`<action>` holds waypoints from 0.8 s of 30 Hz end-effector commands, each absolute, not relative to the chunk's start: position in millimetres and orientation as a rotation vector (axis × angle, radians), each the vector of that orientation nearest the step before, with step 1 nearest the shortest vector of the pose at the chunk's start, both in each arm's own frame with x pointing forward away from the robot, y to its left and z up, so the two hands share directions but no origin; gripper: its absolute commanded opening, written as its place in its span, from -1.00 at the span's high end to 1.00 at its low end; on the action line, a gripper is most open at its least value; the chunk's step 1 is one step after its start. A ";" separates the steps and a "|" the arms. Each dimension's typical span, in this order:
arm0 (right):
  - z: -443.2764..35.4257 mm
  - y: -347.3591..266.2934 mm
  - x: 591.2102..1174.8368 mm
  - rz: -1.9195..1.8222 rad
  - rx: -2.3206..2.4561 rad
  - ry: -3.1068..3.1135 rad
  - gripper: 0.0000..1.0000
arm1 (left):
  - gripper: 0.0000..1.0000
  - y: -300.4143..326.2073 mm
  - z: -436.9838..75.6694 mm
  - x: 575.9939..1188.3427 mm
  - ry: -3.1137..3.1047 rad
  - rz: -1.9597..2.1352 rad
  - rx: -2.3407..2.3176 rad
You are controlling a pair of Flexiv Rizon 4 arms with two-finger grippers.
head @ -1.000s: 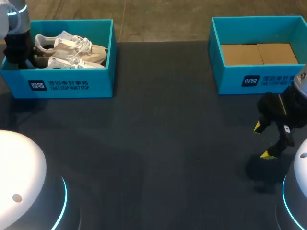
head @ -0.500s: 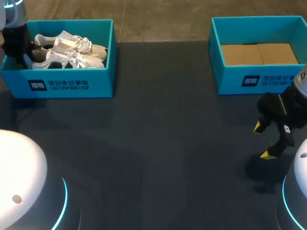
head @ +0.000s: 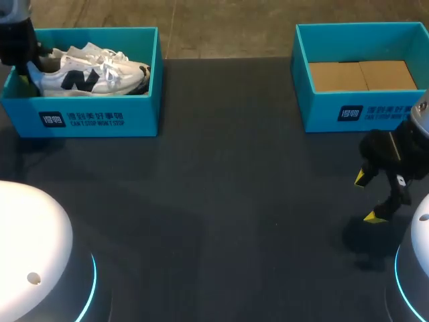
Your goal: Take the shoe out of the shoebox, open the shoe tongue, remove and reinsert the insole, then place the shoe into the shoebox
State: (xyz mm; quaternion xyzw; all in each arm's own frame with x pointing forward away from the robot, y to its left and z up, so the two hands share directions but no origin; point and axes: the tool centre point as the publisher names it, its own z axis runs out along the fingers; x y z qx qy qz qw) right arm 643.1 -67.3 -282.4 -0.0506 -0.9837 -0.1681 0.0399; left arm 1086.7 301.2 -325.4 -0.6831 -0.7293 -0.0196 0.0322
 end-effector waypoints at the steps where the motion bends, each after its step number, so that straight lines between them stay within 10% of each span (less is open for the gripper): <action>1: -283.5 -67.1 642.1 -0.513 -0.155 -3.017 -1.00 | 1.00 299.2 -306.6 1073.7 -2.256 -0.089 -2.110; 24: -283.5 -67.1 642.1 -0.513 -0.155 -3.017 -1.00 | 1.00 308.8 -216.5 1046.2 -2.335 -0.133 -2.095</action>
